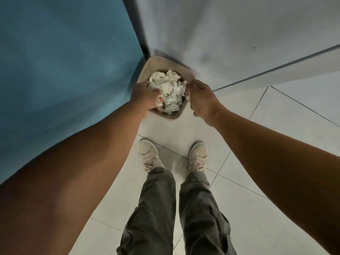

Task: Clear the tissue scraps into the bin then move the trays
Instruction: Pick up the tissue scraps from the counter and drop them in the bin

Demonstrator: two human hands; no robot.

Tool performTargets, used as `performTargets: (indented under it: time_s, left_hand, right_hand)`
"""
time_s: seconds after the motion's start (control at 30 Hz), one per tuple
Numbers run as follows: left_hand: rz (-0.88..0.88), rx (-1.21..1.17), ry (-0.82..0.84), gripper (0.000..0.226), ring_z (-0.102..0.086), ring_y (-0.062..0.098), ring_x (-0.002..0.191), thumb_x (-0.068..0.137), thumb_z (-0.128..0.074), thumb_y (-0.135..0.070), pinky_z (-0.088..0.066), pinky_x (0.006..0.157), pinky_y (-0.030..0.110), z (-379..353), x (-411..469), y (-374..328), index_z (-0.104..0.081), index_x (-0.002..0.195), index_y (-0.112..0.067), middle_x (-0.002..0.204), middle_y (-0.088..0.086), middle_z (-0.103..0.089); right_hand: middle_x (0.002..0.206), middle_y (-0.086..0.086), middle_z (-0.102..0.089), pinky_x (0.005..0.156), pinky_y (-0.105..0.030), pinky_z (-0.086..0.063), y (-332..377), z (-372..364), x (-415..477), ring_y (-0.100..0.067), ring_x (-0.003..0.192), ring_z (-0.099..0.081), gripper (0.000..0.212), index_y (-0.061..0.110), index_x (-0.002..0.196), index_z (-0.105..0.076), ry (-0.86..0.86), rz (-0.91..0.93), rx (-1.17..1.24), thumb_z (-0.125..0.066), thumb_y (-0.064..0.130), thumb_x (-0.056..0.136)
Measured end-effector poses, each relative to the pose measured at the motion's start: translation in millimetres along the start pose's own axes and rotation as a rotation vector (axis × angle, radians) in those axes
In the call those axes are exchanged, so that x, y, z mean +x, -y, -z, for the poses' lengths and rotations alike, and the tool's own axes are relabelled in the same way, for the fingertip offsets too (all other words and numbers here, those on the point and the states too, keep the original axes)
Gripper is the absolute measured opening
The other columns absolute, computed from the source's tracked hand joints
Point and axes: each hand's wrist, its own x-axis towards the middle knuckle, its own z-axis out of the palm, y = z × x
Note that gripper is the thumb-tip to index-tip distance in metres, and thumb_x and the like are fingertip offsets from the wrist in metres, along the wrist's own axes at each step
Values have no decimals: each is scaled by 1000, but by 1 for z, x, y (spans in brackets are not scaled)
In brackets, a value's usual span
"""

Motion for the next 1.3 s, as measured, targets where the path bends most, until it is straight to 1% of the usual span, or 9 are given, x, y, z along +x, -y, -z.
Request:
performTargets:
  time_s: [0.13, 0.23, 0.43, 0.53, 0.67, 1.0, 1.1, 1.2, 1.3]
  left_hand:
    - [132, -242, -46, 23, -69, 26, 104, 92, -61, -18, -57, 71, 35, -14, 36, -14, -60, 113, -9, 110, 9, -68]
    - [156, -517, -47, 47, -62, 28, 113, 90, -64, -22, -56, 90, 40, -20, 62, -19, -48, 131, -6, 131, 14, -55]
    - [64, -265, -5, 14, -62, 19, 97, 93, -60, -19, -53, 85, 32, -19, 68, -2, -65, 105, -13, 95, 3, -66]
    - [-38, -275, -13, 21, -69, 25, 93, 94, -56, -9, -59, 85, 36, -11, 53, 11, -61, 114, -10, 98, 8, -68]
    - [-114, -167, -54, 13, -73, 19, 83, 93, -60, -9, -60, 80, 34, -7, 28, 29, -64, 105, -10, 101, 9, -71]
    - [-242, 99, -119, 26, -71, 17, 95, 81, -52, -24, -57, 90, 42, 10, -11, 25, -65, 104, -22, 107, -1, -72]
    - [-277, 162, -170, 28, -69, 16, 96, 89, -51, -13, -56, 91, 32, 14, -39, 4, -66, 113, -16, 108, 0, -72]
    - [-335, 222, -188, 28, -64, 8, 95, 92, -52, -12, -44, 72, 3, 20, -80, -20, -65, 117, -16, 110, -3, -70]
    - [-386, 267, -201, 29, -62, 8, 99, 92, -53, -11, -43, 76, 7, 31, -132, -42, -64, 118, -15, 113, -2, -69]
  right_hand:
    - [72, 3, -48, 50, -21, -33, -14, 0, 19, -12, 58, -39, 23, 18, 91, -57, 33, -83, 80, -36, 21, 99]
    - [72, -1, -50, 46, -21, -32, -31, 2, 29, -14, 55, -37, 25, 16, 94, -61, 43, -94, 52, -36, 18, 98]
    - [76, 9, -55, 56, -22, -41, -57, 2, 33, -13, 67, -53, 27, 18, 104, -69, 28, 29, -109, -43, 14, 98]
    - [96, 6, -64, 57, -12, -41, -55, -2, 32, -12, 86, -63, 24, 22, 110, -70, -38, 85, -106, -54, 14, 94]
    - [107, 6, -66, 84, -24, -50, -36, -17, 48, -15, 102, -63, 24, 27, 105, -71, -111, 186, -183, -62, 12, 88]
    - [138, -6, -56, 99, -32, -46, -18, -33, 62, -27, 123, -54, 45, 29, 138, -50, -19, 248, -583, -53, 17, 95]
    - [140, -7, -54, 97, -30, -43, -10, -14, 31, -29, 122, -53, 44, 27, 139, -50, -31, 242, -572, -48, 15, 96]
    - [138, -4, -56, 96, -27, -41, 3, 7, -15, -27, 123, -53, 43, 26, 138, -51, -45, 257, -534, -51, 20, 96]
    - [133, -2, -60, 99, -27, -41, 27, 26, -66, -25, 121, -55, 43, 27, 136, -53, -69, 320, -526, -54, 25, 93]
